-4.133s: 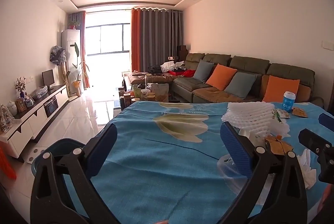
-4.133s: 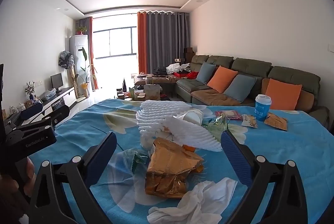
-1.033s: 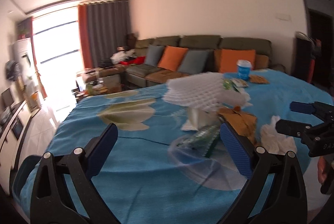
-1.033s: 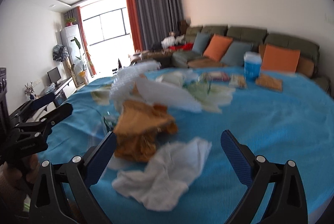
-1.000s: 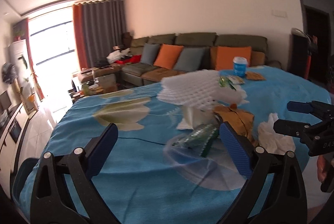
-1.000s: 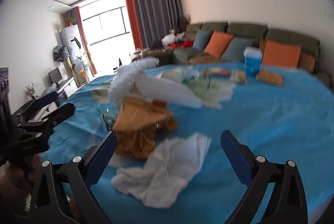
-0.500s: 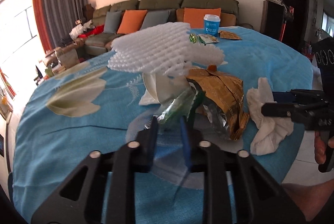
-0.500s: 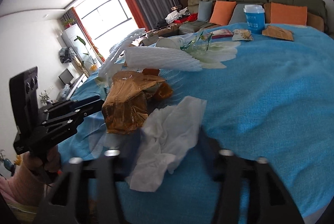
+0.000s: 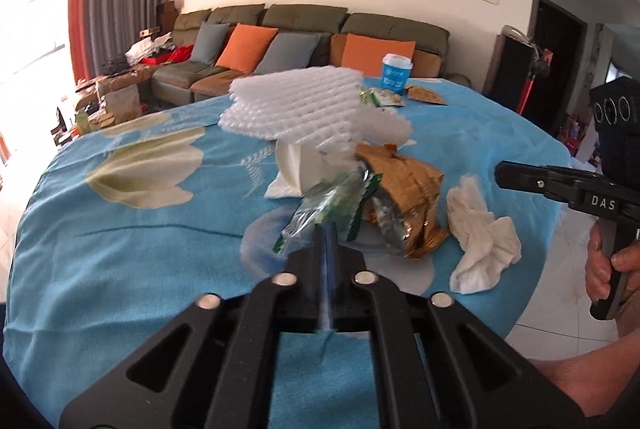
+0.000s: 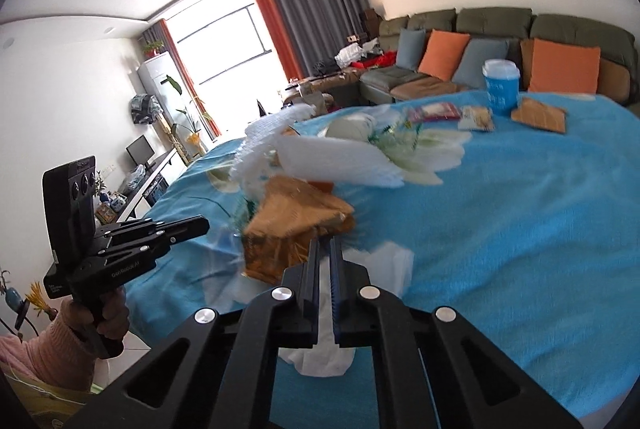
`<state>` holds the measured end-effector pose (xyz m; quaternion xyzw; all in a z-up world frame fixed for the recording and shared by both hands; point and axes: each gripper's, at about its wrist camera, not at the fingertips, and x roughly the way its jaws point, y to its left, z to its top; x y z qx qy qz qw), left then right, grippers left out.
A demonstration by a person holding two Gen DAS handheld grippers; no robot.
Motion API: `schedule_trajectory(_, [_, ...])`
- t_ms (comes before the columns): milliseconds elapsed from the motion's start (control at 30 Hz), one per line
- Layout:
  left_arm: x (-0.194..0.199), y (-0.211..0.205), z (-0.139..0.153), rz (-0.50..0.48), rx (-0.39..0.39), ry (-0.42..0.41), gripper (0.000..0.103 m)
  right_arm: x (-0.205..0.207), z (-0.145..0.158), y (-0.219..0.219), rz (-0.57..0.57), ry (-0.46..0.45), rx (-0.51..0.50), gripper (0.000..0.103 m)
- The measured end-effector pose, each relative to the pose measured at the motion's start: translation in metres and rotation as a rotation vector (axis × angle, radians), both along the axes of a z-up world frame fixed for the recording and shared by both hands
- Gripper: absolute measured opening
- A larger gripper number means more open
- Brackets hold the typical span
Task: Collect trash
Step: 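Grasp the clear plastic wrapper with the left gripper while the right gripper grasps the white tissue, then carry the wrapper and tissue with both grippers over the teal bin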
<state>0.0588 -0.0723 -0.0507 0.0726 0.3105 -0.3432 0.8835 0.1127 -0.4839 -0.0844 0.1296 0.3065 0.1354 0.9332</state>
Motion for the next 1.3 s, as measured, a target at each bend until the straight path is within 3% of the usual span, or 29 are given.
schedule_trajectory(67, [0.002, -0.006, 0.001, -0.004, 0.021, -0.014, 0.051, 0.003, 0.000, 0.000, 0.005, -0.005, -0.001, 0.004])
schedule_trajectory(200, [0.014, -0.026, -0.004, -0.045, 0.084, -0.001, 0.046, 0.006, -0.004, -0.004, -0.021, 0.018, -0.007, 0.009])
schedule_trajectory(233, [0.018, -0.030, -0.006, -0.052, 0.095, 0.013, 0.043, 0.008, -0.008, -0.008, -0.030, 0.040, 0.003, 0.016])
schedule_trajectory(267, [0.023, -0.033, -0.008, -0.065, 0.106, 0.038, 0.036, 0.009, -0.012, -0.013, -0.036, 0.065, 0.018, 0.036])
schedule_trajectory(300, [0.027, -0.036, -0.010, -0.069, 0.117, 0.050, 0.030, 0.009, -0.016, -0.015, -0.044, 0.080, 0.023, 0.050])
schedule_trajectory(333, [0.028, -0.037, -0.011, -0.066, 0.125, 0.044, 0.028, 0.011, -0.021, -0.017, -0.054, 0.101, 0.023, 0.051])
schedule_trajectory(433, [0.028, -0.036, -0.009, -0.065, 0.128, 0.039, 0.022, 0.015, -0.036, -0.019, -0.036, 0.151, 0.059, 0.050])
schedule_trajectory(467, [0.028, -0.036, -0.009, -0.063, 0.125, 0.042, 0.021, 0.016, -0.039, -0.018, -0.025, 0.160, 0.063, 0.041])
schedule_trajectory(500, [0.026, -0.035, -0.009, -0.061, 0.120, 0.043, 0.018, 0.016, -0.041, -0.016, -0.018, 0.164, 0.063, 0.023])
schedule_trajectory(533, [0.024, -0.033, -0.009, -0.060, 0.114, 0.044, 0.017, 0.017, -0.042, -0.013, 0.000, 0.171, 0.065, 0.016])
schedule_trajectory(567, [0.023, -0.031, -0.008, -0.058, 0.108, 0.046, 0.015, 0.017, -0.042, -0.011, 0.006, 0.171, 0.060, 0.003])
schedule_trajectory(867, [0.002, 0.019, 0.004, 0.025, 0.009, 0.055, 0.013, 0.004, -0.008, 0.007, 0.106, 0.061, 0.064, 0.003])
schedule_trajectory(1100, [-0.022, 0.089, 0.020, 0.182, -0.055, 0.025, 0.013, 0.010, 0.025, 0.048, 0.230, -0.027, 0.064, 0.003])
schedule_trajectory(1300, [-0.039, 0.162, 0.033, 0.359, -0.083, -0.002, 0.013, 0.044, 0.042, 0.109, 0.369, -0.070, 0.104, 0.003])
